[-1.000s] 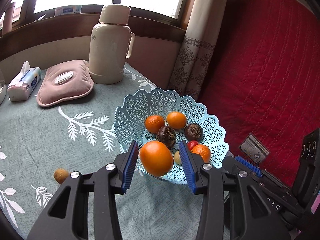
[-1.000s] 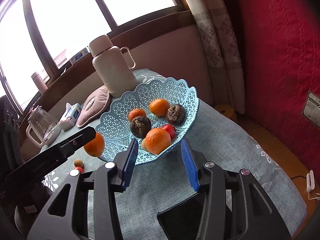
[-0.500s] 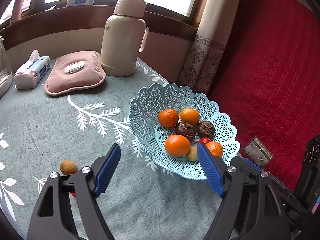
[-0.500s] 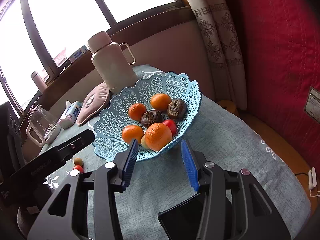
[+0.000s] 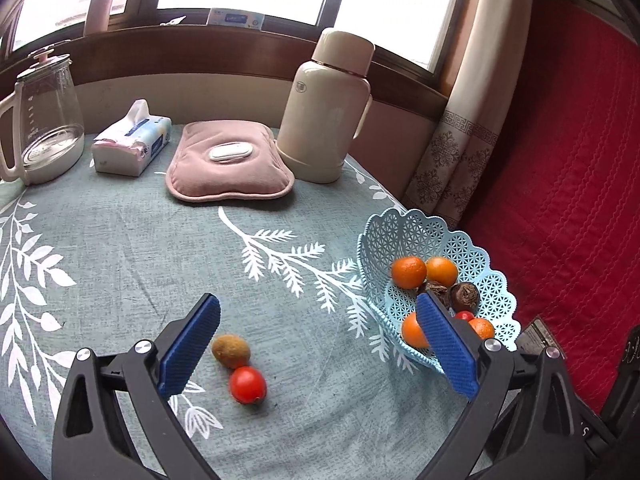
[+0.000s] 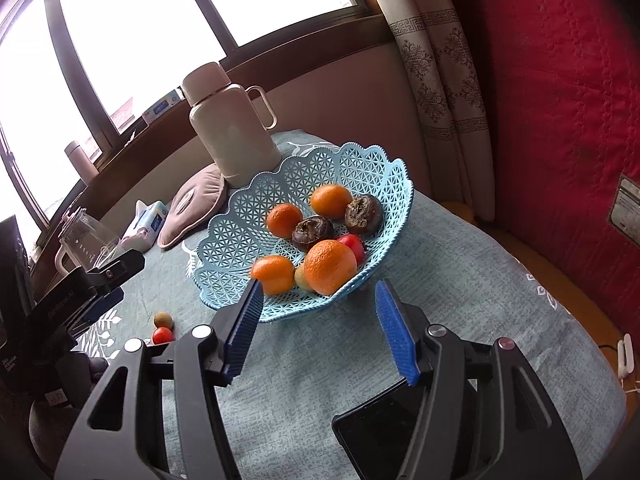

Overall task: Organize fruits
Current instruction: 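Withdraw the left tool from the basket toward the kiwi and tomato, then grasp the red tomato with the right tool, then grasp the brown kiwi with the left tool while the right tool holds the tomato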

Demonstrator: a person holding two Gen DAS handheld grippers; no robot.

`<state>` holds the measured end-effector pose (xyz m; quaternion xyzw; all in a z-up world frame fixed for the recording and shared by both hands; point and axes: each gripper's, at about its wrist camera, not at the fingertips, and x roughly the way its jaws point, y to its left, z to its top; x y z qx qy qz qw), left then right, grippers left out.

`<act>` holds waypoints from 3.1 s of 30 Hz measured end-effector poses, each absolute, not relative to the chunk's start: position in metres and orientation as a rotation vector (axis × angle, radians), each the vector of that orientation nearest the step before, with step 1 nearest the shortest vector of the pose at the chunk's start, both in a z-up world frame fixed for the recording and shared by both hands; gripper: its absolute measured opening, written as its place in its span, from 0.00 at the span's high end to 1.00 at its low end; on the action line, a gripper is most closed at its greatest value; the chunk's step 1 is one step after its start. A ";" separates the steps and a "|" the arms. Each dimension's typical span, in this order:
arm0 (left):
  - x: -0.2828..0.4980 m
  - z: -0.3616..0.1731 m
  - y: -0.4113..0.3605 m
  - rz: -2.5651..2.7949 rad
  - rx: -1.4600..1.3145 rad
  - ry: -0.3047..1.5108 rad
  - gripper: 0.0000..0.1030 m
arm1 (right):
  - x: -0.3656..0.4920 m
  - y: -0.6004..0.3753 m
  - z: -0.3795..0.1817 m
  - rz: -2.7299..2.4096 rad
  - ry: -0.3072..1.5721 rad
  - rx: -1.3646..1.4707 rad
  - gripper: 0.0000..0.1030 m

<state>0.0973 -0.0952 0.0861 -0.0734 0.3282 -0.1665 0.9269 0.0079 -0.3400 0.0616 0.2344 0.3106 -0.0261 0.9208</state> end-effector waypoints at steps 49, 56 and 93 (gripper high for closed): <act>0.105 0.054 0.026 -0.139 -0.307 0.693 0.05 | 0.072 -0.183 0.043 0.337 0.872 0.246 0.41; 0.103 0.049 0.026 -0.127 -0.278 0.691 0.05 | 0.092 -0.157 0.037 0.359 0.905 0.195 0.45; 0.105 0.039 -0.020 -0.260 -0.146 0.735 0.21 | 0.062 -0.182 0.038 0.277 0.881 0.149 0.75</act>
